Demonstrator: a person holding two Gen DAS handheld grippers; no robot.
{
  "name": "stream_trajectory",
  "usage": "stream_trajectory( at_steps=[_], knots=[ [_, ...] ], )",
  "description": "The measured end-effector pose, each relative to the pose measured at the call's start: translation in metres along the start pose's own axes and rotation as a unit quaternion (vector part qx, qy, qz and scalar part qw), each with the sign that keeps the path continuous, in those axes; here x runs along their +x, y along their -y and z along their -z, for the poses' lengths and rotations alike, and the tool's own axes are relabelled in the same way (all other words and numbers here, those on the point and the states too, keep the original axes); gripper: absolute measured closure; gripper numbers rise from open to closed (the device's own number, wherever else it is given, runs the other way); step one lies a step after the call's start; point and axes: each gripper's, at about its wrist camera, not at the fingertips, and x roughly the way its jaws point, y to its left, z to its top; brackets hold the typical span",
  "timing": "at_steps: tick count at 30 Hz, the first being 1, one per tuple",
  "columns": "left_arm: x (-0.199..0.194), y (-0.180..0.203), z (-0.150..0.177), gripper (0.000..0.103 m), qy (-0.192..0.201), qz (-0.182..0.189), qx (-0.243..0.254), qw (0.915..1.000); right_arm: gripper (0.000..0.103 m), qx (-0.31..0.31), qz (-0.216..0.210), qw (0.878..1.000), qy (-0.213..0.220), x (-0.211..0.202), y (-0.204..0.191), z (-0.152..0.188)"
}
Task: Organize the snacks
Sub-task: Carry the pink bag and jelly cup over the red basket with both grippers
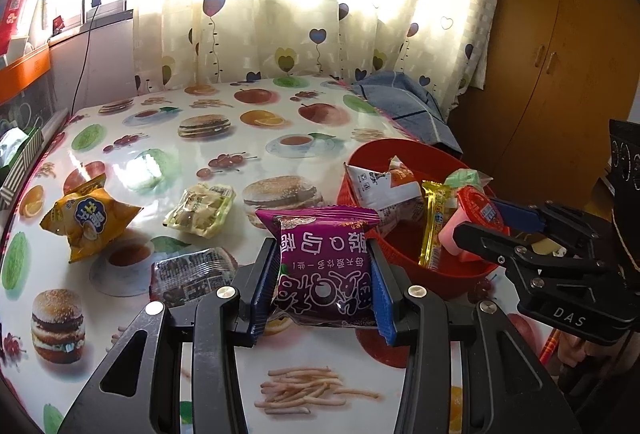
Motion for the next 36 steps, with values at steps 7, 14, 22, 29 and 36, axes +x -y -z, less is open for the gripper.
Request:
stream_trajectory(
  at_steps=[7, 14, 22, 29, 36],
  knots=[
    [0.006, 0.012, -0.005, 0.059, -0.001, 0.014, 0.011, 0.9998, 0.060, 0.018, 0.019, 1.000, -0.010, -0.001, 0.021, 0.009],
    [0.012, 0.022, -0.008, 0.059, -0.003, 0.024, 0.019, 0.9995, 0.060, 0.029, 0.023, 0.999, -0.026, 0.006, 0.031, 0.019],
    [0.016, 0.028, -0.009, 0.059, -0.006, 0.029, 0.023, 0.9993, 0.060, 0.040, 0.018, 0.998, -0.052, 0.019, 0.036, 0.026],
    [0.022, 0.032, -0.011, 0.059, -0.010, 0.031, 0.025, 0.9992, 0.060, 0.041, 0.017, 0.997, -0.068, 0.025, 0.038, 0.030],
    [0.028, 0.038, -0.014, 0.059, -0.012, 0.038, 0.032, 0.9987, 0.057, 0.042, 0.021, 0.996, -0.077, 0.028, 0.039, 0.031]
  ],
)
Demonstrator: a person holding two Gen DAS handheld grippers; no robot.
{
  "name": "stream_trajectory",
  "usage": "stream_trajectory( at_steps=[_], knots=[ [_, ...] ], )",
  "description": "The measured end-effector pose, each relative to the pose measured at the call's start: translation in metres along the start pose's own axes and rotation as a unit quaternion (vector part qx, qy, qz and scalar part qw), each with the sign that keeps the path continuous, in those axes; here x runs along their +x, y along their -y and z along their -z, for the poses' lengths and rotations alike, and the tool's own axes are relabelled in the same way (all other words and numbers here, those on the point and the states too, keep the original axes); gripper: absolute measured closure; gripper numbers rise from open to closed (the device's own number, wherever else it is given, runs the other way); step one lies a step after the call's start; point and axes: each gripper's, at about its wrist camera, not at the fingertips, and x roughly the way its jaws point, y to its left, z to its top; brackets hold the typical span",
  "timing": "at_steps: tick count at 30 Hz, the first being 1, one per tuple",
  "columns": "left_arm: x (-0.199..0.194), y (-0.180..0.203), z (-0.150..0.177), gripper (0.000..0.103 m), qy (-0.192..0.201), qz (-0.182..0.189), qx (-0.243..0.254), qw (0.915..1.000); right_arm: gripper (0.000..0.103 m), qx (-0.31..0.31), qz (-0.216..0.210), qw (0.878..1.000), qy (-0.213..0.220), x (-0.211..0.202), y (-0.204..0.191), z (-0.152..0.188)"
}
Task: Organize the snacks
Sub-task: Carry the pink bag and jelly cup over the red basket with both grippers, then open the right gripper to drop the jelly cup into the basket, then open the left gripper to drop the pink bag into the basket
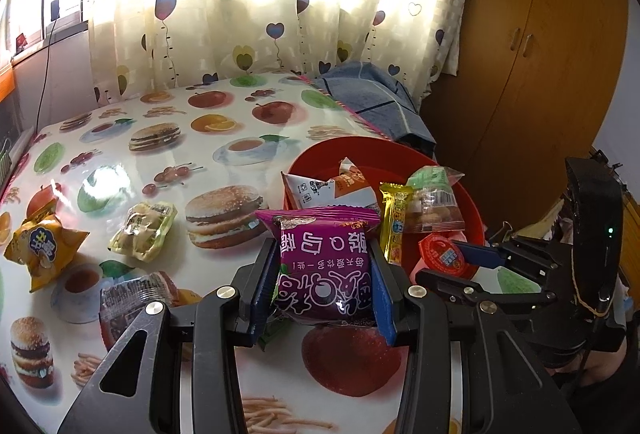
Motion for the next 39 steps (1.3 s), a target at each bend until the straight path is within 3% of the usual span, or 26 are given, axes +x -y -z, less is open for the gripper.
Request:
stream_trajectory(
  at_steps=[5, 17, 39],
  knots=[
    [0.005, 0.001, -0.001, 0.059, -0.004, 0.004, 0.001, 1.0000, 0.052, -0.009, -0.006, 1.000, 0.008, -0.004, -0.001, -0.001],
    [0.020, 0.007, -0.007, 0.059, -0.013, 0.014, 0.010, 0.9998, 0.052, 0.010, 0.001, 1.000, 0.029, -0.012, 0.011, -0.007],
    [0.067, 0.021, -0.008, 0.058, -0.058, 0.082, 0.021, 0.9948, 0.052, 0.014, 0.010, 0.999, 0.041, -0.017, 0.021, -0.012]
  ],
)
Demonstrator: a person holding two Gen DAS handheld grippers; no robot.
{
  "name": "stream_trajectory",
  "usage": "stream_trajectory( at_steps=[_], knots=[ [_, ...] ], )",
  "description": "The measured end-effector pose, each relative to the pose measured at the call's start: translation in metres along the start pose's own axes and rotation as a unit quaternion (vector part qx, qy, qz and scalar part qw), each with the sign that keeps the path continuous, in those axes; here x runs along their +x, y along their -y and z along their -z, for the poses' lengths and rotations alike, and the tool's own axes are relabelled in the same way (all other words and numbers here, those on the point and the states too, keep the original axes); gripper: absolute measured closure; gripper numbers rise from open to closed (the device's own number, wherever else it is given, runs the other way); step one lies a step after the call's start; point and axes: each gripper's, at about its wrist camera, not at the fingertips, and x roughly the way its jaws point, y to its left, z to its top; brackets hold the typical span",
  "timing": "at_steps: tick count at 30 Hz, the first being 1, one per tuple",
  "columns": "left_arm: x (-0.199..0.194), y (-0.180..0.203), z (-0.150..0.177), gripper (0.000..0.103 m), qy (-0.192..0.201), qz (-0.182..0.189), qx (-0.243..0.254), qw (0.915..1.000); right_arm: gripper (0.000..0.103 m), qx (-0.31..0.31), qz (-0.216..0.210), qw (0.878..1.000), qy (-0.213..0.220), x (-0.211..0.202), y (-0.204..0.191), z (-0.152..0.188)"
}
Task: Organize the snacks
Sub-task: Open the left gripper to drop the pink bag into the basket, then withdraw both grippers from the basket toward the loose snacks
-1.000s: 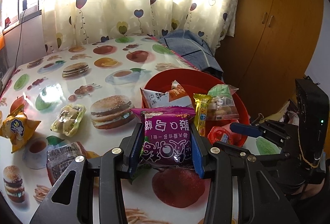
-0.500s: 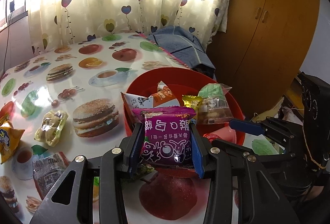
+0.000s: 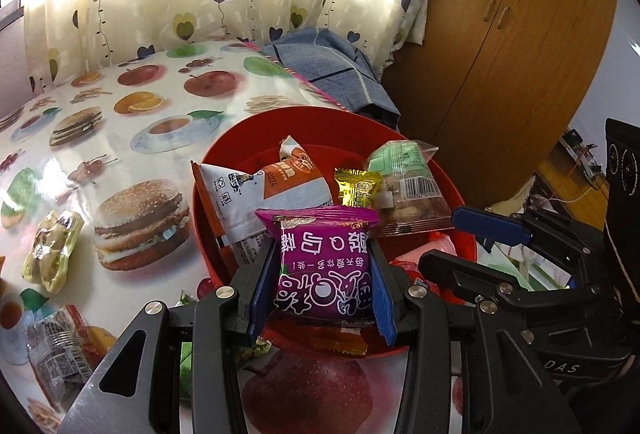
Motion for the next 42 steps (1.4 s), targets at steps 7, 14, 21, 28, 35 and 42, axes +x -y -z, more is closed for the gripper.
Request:
stream_trajectory(
  at_steps=[7, 14, 21, 28, 35, 42],
  knots=[
    [-0.007, -0.001, -0.001, 0.050, 0.017, 0.010, -0.001, 0.9998, 0.052, -0.001, 0.000, 1.000, 0.001, -0.001, -0.001, 0.000],
    [-0.022, -0.008, 0.003, 0.050, 0.026, 0.004, -0.016, 0.9995, 0.052, -0.006, -0.003, 1.000, 0.007, -0.004, -0.007, -0.002],
    [-0.041, -0.017, 0.013, 0.050, 0.039, -0.017, -0.029, 0.9987, 0.052, -0.013, -0.016, 1.000, 0.014, -0.012, -0.022, -0.003],
    [-0.058, -0.028, 0.027, 0.050, 0.046, -0.043, -0.044, 0.9970, 0.052, -0.021, -0.030, 0.999, 0.016, -0.016, -0.037, -0.004],
    [-0.073, -0.040, 0.041, 0.050, 0.051, -0.065, -0.056, 0.9950, 0.052, -0.036, -0.044, 0.998, 0.017, -0.018, -0.058, -0.003],
    [-0.087, -0.055, 0.054, 0.050, 0.055, -0.084, -0.074, 0.9922, 0.052, -0.041, -0.055, 0.998, 0.015, -0.017, -0.070, -0.003]
  ],
)
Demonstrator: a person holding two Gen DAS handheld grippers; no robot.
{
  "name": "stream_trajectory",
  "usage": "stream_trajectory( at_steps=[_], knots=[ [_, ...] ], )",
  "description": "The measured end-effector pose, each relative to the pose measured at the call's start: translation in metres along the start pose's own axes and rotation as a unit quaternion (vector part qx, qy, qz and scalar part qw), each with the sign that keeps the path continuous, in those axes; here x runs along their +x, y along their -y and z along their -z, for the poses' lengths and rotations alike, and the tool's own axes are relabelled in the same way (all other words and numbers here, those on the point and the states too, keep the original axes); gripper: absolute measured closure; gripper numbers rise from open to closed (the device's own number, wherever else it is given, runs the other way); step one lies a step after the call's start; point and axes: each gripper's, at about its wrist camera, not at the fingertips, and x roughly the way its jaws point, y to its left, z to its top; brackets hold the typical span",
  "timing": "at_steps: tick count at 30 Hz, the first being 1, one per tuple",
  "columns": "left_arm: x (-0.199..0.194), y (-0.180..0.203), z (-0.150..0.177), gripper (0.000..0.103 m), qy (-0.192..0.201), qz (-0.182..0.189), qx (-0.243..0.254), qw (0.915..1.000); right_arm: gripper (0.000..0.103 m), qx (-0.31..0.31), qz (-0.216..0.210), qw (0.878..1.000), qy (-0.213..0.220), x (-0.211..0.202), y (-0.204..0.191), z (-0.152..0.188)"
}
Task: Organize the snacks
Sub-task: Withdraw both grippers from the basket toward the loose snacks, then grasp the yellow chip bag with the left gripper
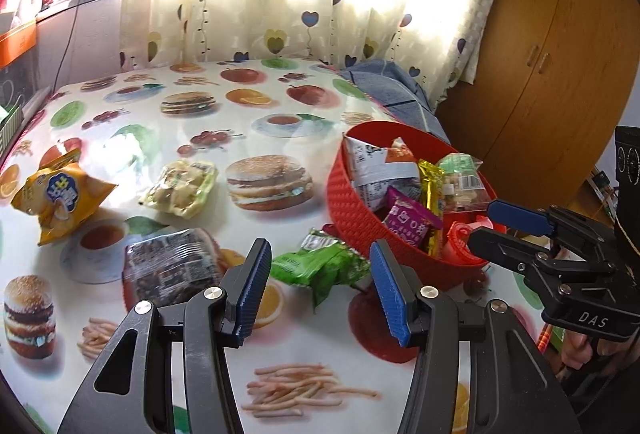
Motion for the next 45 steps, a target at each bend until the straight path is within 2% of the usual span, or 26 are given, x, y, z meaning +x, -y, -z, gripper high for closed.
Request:
stream_trajectory(
  at_steps=[9, 28, 45],
  knots=[
    [-0.016, -0.031, 0.011, 0.050, 0.005, -0.039, -0.032, 0.9987, 0.052, -0.013, -0.017, 1.000, -0.003, 0.007, -0.017, -0.005],
    [-0.035, -0.083, 0.014, 0.050, 0.019, -0.086, -0.083, 0.9927, 0.052, -0.043, -0.050, 0.998, -0.013, 0.035, -0.055, -0.023],
    [-0.045, -0.150, 0.003, 0.050, 0.051, -0.135, -0.162, 0.9762, 0.048, -0.067, -0.080, 0.994, -0.026, 0.073, -0.082, -0.044]
  ],
)
